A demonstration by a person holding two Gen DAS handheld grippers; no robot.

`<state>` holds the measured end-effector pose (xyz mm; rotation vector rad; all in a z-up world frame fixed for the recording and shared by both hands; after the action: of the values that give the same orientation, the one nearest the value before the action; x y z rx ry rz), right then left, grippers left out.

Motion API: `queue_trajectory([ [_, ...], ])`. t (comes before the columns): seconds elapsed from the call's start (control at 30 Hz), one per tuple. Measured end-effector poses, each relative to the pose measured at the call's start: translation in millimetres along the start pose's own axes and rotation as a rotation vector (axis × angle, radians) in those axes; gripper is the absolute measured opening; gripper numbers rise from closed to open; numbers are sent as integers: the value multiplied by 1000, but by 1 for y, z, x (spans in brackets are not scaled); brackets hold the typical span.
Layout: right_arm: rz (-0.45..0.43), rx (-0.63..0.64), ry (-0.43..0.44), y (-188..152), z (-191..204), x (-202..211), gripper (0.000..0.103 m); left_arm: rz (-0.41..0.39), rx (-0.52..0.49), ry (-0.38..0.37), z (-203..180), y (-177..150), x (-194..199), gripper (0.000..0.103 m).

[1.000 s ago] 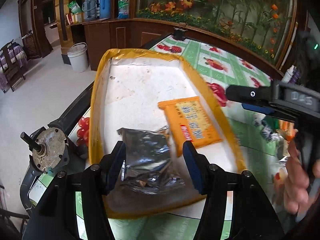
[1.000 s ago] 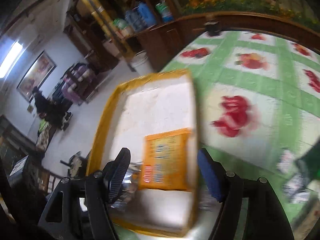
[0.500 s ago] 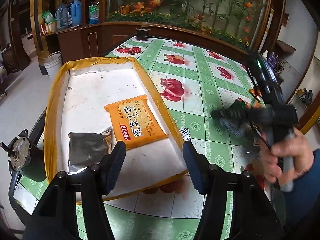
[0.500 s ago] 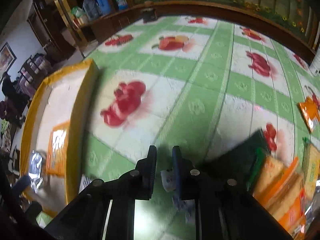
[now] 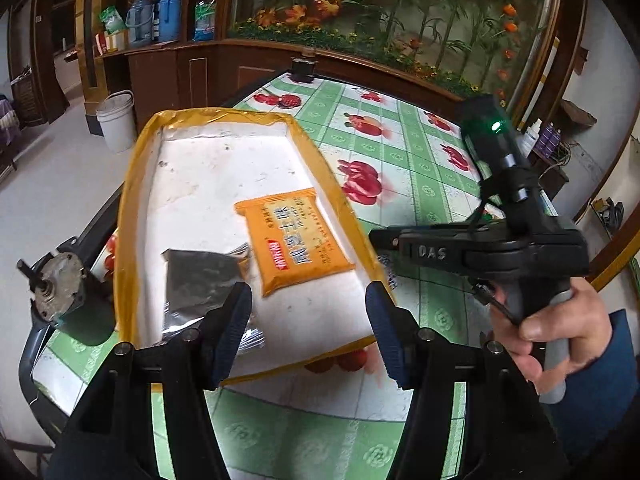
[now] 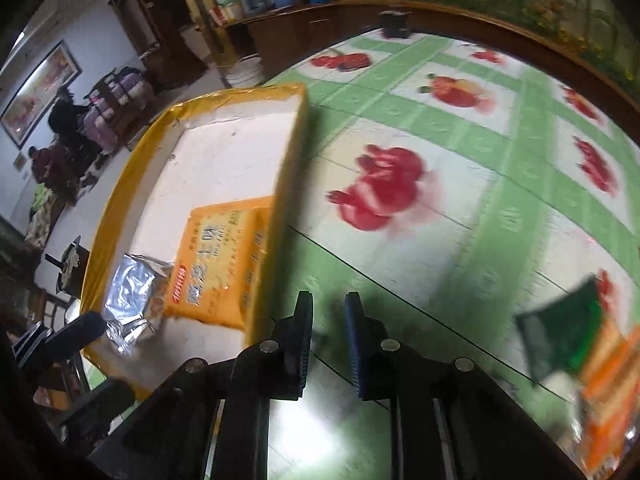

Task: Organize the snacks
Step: 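Move both grippers back to the small milk candy packets on the table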

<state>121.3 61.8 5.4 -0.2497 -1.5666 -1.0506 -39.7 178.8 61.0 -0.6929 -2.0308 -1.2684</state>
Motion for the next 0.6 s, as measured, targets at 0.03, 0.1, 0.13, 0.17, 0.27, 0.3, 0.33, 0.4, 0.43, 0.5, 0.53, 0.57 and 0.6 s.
queue_trajectory([
  [0.03,9,5,8,-1,-1,-4,17,-2,2,1,2,0,1,58],
  [0.1,31,50,17,-8,6,-5,17,-3,6,-3,4,0,2,58],
  [0.13,44,87,1,-15,11,-1,16,0,6,-9,5,0,3,58],
  [0.17,59,107,-4,-25,14,4,17,0,3,-17,4,0,4,58],
  [0.27,95,146,-33,-60,15,28,18,3,-14,-44,-2,-3,7,58],
  [0.3,78,134,-50,-69,11,39,18,9,-18,-58,-5,-4,7,58],
  [0.33,36,103,-40,-78,4,54,21,18,-24,-77,-10,-6,7,58],
  [0.4,-61,16,-14,-93,-15,81,20,42,-45,-116,-22,-13,4,58],
  [0.43,-97,-28,-18,-98,-23,90,21,55,-71,-129,-31,-18,2,58],
  [0.5,-180,-125,-30,-111,-43,104,22,68,-141,-127,-48,-30,-3,58],
  [0.53,-215,-174,-14,-119,-54,106,22,76,-183,-117,-57,-37,-8,58],
  [0.57,-226,-212,7,-124,-64,105,22,84,-207,-114,-62,-41,-10,58],
  [0.6,-226,-243,26,-126,-73,103,22,96,-240,-114,-69,-47,-14,58],
])
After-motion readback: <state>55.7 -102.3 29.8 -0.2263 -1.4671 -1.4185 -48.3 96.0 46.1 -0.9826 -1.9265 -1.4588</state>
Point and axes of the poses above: each gripper's, at about its wrist camera, not at the fingertips, and x roughly against the way its jaws point, z to its left, y to its top, the point moved 1 cm from there along -x, roughly the way its jaws point, and after that the axes turned 14 degrees about x, right-handed, at the moved point
